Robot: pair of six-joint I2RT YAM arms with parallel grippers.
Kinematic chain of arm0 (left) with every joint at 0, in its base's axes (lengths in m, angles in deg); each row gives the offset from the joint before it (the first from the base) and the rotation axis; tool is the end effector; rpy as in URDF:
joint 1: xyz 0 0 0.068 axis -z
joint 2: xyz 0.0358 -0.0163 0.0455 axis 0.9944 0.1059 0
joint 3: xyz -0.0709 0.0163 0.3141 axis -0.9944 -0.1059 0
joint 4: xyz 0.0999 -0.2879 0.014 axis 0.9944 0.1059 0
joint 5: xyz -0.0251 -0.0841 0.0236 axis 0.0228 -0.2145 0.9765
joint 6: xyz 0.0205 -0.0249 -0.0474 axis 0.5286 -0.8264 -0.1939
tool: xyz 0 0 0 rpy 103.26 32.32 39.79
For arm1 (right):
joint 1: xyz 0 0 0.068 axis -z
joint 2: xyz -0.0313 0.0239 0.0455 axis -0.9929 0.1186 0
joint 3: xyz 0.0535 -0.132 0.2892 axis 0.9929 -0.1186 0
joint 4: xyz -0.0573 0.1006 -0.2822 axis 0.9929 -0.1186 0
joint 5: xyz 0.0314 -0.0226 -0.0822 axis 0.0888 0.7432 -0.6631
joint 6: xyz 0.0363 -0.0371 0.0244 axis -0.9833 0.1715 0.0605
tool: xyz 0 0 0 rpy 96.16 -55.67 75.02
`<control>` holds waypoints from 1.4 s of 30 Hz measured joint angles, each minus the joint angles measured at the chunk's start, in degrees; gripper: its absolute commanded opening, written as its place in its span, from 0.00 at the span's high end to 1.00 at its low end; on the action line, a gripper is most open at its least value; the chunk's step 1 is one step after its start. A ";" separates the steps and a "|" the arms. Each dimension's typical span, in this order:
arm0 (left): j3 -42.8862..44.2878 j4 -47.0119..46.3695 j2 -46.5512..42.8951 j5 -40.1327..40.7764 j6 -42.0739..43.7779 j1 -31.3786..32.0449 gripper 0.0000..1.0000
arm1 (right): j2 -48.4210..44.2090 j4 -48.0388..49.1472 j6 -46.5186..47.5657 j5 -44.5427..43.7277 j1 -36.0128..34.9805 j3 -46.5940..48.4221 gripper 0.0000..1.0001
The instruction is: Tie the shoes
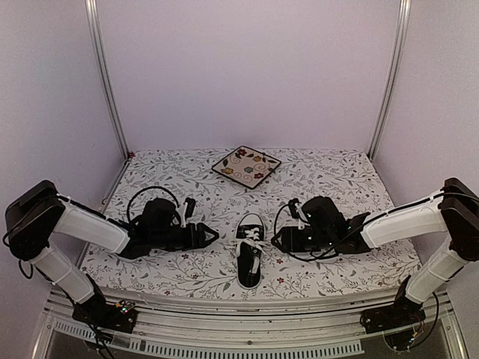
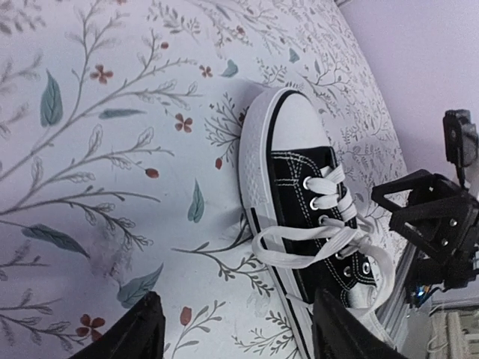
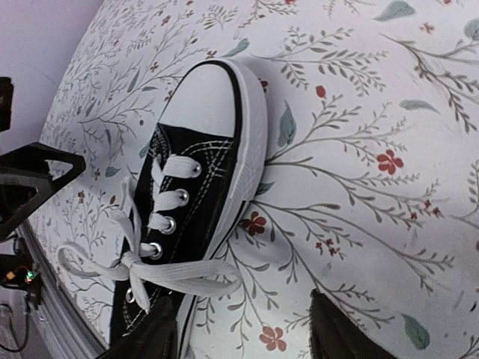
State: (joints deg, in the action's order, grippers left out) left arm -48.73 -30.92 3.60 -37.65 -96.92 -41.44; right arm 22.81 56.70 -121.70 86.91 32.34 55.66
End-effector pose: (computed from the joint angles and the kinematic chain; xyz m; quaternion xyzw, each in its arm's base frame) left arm 0.2179 -0.2107 0.1387 0.0249 0.8788 -0.3895 0.2745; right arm 0.2096 0.2594 0.1652 -0.0985 0.9081 0.2963 0.2789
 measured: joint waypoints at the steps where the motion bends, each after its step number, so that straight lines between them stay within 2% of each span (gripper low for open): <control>1: -0.24 0.50 -2.08 0.70 0.55 -0.17 0.23 | -1.05 -0.31 0.33 -0.15 0.24 -0.48 0.23; 7: -0.26 3.69 -11.85 3.72 4.07 -1.75 0.20 | -6.23 -2.08 0.96 -0.90 1.18 -1.90 0.00; 12: 0.04 8.79 -13.53 3.76 6.91 -4.20 0.18 | -7.85 -4.28 2.23 -1.33 2.73 -1.57 0.01; 16: 0.48 11.69 -14.97 1.86 8.66 -10.40 0.17 | -8.31 -6.69 3.56 -1.44 6.03 -0.35 0.01; 19: 1.22 14.29 -17.16 0.26 10.58 -18.56 0.17 | -8.66 -8.37 5.05 -1.33 11.04 1.09 0.01; 22: 1.16 16.37 -21.77 -1.42 12.55 -30.05 0.11 | -9.20 -9.33 7.10 -1.18 17.92 1.42 0.01; 26: -1.64 15.61 -32.00 -2.91 13.49 -49.24 0.09 | -12.31 -10.51 10.32 -0.39 31.01 0.72 0.01; 29: -5.70 14.12 -39.63 1.25 14.19 -59.87 0.08 | -18.12 -10.01 12.59 -0.42 41.07 -1.42 0.01; 32: -10.21 10.75 -42.95 6.82 15.85 -61.44 0.08 | -25.29 -6.84 14.29 -2.38 47.12 -5.29 0.01; 36: -19.96 1.31 -43.25 11.82 18.47 -61.24 0.07 | -31.93 1.68 16.50 -9.20 47.78 -12.85 0.01; 42: -21.97 -9.53 -30.93 15.41 23.06 -58.05 0.05 | -28.15 12.72 21.03 -17.35 47.93 -19.15 0.01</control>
State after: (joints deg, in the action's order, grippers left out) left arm -70.70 -40.45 -27.33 -22.24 -73.86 -99.49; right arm -5.34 69.42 -100.67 69.55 80.27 36.52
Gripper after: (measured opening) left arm 0.943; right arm 0.989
